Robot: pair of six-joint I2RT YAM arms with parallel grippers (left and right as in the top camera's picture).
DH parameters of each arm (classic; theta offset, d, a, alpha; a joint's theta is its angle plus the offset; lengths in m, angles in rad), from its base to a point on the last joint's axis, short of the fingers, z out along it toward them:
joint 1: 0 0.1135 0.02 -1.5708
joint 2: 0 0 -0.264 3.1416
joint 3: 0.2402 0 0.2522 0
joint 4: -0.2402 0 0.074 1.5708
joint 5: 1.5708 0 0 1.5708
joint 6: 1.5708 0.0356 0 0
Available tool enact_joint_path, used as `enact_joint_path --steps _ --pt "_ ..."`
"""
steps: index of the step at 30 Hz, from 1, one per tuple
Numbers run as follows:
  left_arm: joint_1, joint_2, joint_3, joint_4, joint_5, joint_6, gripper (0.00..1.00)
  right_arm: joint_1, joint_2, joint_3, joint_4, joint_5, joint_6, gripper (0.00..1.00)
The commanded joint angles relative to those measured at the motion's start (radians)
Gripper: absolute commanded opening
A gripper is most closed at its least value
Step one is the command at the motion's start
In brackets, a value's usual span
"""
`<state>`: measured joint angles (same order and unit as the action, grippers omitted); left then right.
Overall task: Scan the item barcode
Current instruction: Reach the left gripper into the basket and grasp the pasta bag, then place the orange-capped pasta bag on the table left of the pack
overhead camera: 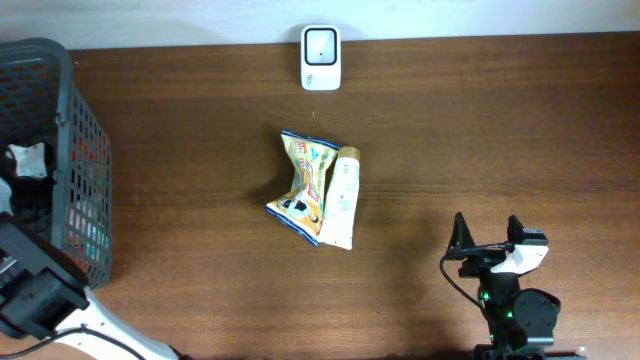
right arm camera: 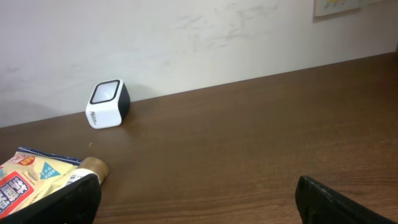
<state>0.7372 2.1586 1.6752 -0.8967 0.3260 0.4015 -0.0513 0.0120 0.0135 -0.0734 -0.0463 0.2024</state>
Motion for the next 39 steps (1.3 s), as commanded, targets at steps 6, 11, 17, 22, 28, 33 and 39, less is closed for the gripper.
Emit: enact_joint_path --steps 6,11,17,22,28,33,39 --pt "0.005 0.041 -0.006 -0.003 0.071 0.068 0.06 0.006 -0.006 -0.008 -0.001 0.005 -0.007 0.99" --pt "0.008 0.025 0.156 -0.108 0.071 0.060 0.00 0.006 -0.006 -0.008 -0.001 0.005 -0.007 0.99" --pt "0.007 -0.116 0.716 -0.360 0.018 -0.077 0.00 0.006 -0.006 -0.008 -0.001 0.005 -0.007 0.99" --pt "-0.063 -0.272 0.907 -0.502 0.110 -0.215 0.00 0.006 -0.006 -0.008 -0.001 0.005 -0.007 0.99" --pt "-0.376 -0.248 0.746 -0.674 0.280 -0.214 0.00 0.006 -0.006 -0.008 -0.001 0.005 -0.007 0.99" --pt "-0.610 -0.241 0.228 -0.330 0.226 -0.369 0.00 0.006 -0.006 -0.008 -0.001 0.005 -0.007 0.99" --pt "-0.841 -0.241 -0.222 0.084 0.056 -0.657 0.00 0.006 -0.006 -0.008 -0.001 0.005 -0.007 0.99"
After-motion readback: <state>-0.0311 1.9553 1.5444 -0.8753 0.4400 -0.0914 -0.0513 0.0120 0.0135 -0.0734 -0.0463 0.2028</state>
